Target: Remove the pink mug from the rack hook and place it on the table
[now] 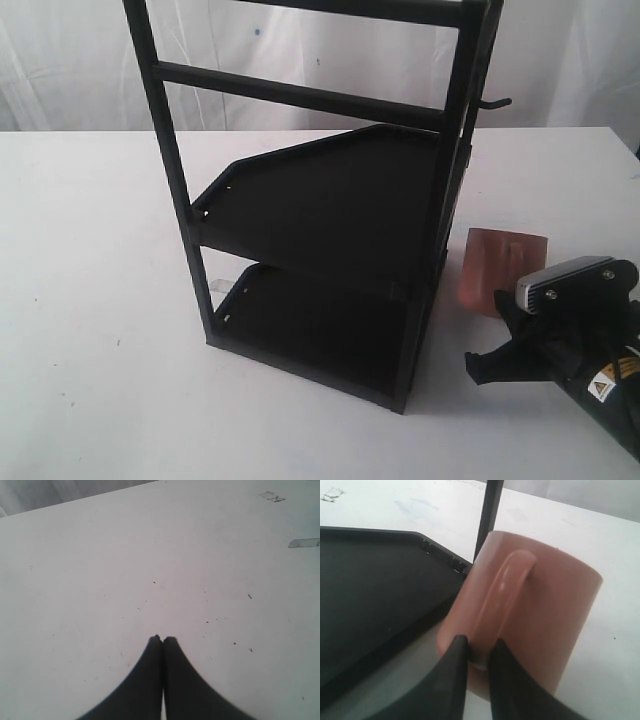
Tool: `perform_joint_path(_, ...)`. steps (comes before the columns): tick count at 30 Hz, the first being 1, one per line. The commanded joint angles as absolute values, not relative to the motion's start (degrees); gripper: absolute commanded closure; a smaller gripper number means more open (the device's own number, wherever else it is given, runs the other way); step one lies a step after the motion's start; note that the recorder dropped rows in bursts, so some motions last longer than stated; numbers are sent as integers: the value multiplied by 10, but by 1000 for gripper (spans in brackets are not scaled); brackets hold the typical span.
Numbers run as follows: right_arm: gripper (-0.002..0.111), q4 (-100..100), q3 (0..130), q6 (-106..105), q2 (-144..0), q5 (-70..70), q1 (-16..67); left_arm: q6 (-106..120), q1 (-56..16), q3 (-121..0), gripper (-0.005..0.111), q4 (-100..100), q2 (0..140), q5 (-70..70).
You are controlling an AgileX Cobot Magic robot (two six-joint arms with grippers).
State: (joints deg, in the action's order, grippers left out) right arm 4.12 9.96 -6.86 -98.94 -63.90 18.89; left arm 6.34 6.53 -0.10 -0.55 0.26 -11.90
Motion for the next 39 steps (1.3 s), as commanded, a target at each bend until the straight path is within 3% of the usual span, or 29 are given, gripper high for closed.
perform_joint_path(1,95,28,103,-74,-989,-641,188,62,67,0,107,-12,0,-120)
perform_joint_path(6,94,28,96,-74,-989,-628,188,62,67,0,107,-12,0,-120)
perform_joint_path(13,70,28,93,-74,-989,-627,188,62,67,0,107,-12,0,-120)
perform_joint_path(25,69,28,52,-71,-947,-629,188,62,67,0,107,-12,0,-120)
perform_joint_path(39,69,21,0,90,-700,-603,188,62,67,0,107,-12,0,-120)
